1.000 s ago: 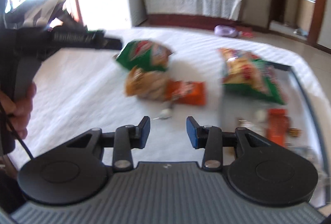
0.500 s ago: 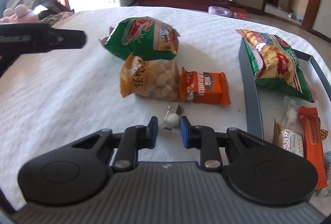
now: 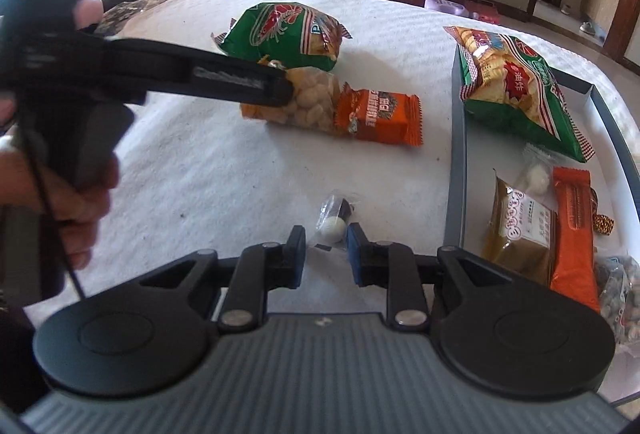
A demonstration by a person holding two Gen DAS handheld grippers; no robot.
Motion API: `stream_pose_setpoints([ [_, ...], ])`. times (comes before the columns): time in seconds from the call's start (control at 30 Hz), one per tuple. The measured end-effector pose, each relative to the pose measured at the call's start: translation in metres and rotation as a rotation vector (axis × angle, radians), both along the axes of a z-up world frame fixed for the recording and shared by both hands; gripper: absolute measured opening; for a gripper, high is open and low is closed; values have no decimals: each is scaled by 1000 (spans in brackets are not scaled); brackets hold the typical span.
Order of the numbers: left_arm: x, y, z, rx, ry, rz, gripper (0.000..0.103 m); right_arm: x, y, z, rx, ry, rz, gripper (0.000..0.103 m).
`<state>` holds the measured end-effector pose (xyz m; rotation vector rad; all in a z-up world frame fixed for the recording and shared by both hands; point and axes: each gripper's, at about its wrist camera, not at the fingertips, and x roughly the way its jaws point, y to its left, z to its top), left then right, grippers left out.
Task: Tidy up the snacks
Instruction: 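Move the right tool to the small white candy while the left tool approaches the tan peanut bag, then close the left tool on the tan peanut bag and lift it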
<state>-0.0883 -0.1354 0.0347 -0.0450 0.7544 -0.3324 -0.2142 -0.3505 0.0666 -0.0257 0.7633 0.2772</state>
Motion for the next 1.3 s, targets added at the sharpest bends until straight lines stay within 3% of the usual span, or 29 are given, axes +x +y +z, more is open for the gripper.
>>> stream_pose_setpoints([
  [0.1, -1, -9, -4, 6, -23, -1, 77, -3, 1, 0, -15, 0, 13, 25],
  [0.13, -1, -10, -4, -5, -28, -7, 67, -3, 1, 0, -14, -1, 14, 25],
  [0.17, -1, -10, -4, -32, -29, -24, 48, -4, 1, 1, -13, -1, 14, 26],
  [0.2, -1, -9, -3, -51, -24, -35, 44, -5, 0, 1, -12, -3, 12, 26],
  [0.47, -12, 0, 11, -24, -58, -54, 35, -15, -3, 12, 12, -41, 7, 26],
  [0.73, -30, 18, 32, 2, -120, -65, 31, -28, -2, 28, 49, -90, 8, 26],
  [0.87, -36, 26, 33, 13, -104, -70, 31, -28, 0, 27, 53, -77, 18, 26],
  [0.93, -34, 28, 28, 29, -90, -47, 36, -27, 2, 26, 47, -67, 23, 26],
  [1.03, -25, 33, 16, 11, -22, -5, 83, -27, 3, 24, 46, -59, 26, 26],
  [1.17, -15, 29, 2, 26, 9, 10, 88, -26, -1, 23, 48, -53, 24, 26],
  [1.23, -11, 24, -6, 52, 62, 5, 89, -25, -3, 22, 47, -51, 26, 26],
  [1.3, -15, 17, -4, 95, 55, -18, 91, -24, -3, 21, 46, -46, 29, 26],
])
